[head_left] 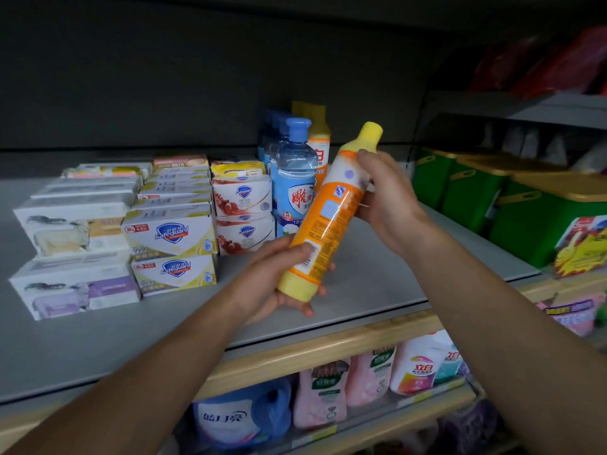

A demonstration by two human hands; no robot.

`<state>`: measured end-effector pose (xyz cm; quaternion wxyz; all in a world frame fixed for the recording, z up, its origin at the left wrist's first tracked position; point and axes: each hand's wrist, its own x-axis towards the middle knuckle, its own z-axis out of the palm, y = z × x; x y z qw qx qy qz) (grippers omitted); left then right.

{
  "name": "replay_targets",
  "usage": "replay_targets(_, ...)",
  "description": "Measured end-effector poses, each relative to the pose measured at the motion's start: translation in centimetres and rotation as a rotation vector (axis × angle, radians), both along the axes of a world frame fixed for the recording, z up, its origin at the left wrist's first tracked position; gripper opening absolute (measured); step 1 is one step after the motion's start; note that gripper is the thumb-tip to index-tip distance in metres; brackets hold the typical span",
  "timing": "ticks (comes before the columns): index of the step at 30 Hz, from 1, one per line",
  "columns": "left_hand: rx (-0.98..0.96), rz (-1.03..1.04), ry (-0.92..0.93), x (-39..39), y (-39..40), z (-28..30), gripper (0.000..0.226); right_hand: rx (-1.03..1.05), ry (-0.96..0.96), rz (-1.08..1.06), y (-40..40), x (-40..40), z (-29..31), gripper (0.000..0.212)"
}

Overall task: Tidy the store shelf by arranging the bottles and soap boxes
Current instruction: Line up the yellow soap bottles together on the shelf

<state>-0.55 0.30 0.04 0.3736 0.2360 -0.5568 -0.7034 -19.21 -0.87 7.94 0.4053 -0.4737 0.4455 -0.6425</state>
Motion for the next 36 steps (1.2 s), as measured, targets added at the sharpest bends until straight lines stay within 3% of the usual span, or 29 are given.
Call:
replay_targets(2,0.153,-0.158,0.113,0.2,0.1,0.3,0.058,0.051,-0.150,0.132,0.1,-0.1,-0.1,0.037)
replay_targets(5,0.236,-0.318,0.189,0.7,-0.2,0.5,0.079,0.093,-0.257,0.263,0.3,-0.3,-0.2,0.048)
replay_targets(9,0.238,-0.371,0.153,1.0,-0.6,0.4,0.065,0.039,-0.169,0.229,0.4,-0.6,-0.5,0.034)
replay_targets(12,0.188,-0.228,0.092,0.2,-0.3,0.4,0.058,-0.010,0.005,0.090,0.4,-0.6,-0.2,0.026)
replay_targets(16,-0.106,0.127,-0.058,-0.6,0.1,0.1,0.039,-0.015,0.270,-0.238,0.0,-0.2,0.4,0.034)
replay_targets(19,-0.308,0.249,-0.203,-1.2,0.4,-0.3,0.039,-0.041,0.495,-0.392,-0.4,0.4,0.5,0.040)
replay_targets(21,-0.217,0.196,-0.181,-1.1,0.5,-0.3,0.042,-0.013,0.543,-0.351,-0.5,0.7,0.3,0.040)
replay_targets(24,0.128,-0.039,0.041,-0.2,0.4,0.2,0.054,0.127,0.233,-0.090,-0.6,0.8,-0.2,0.038)
replay_targets(27,0.252,-0.182,0.135,0.4,0.1,0.4,0.061,0.124,-0.025,0.084,-0.2,0.9,-0.4,0.036)
replay_targets(32,0.301,-0.256,0.167,0.3,0.0,0.4,0.077,0.117,-0.012,0.055,0.0,1.0,-0.4,0.037)
replay_targets(36,0.266,-0.231,0.111,0.2,-0.2,0.2,0.073,0.111,-0.006,0.029,0.2,1.0,-0.4,0.036)
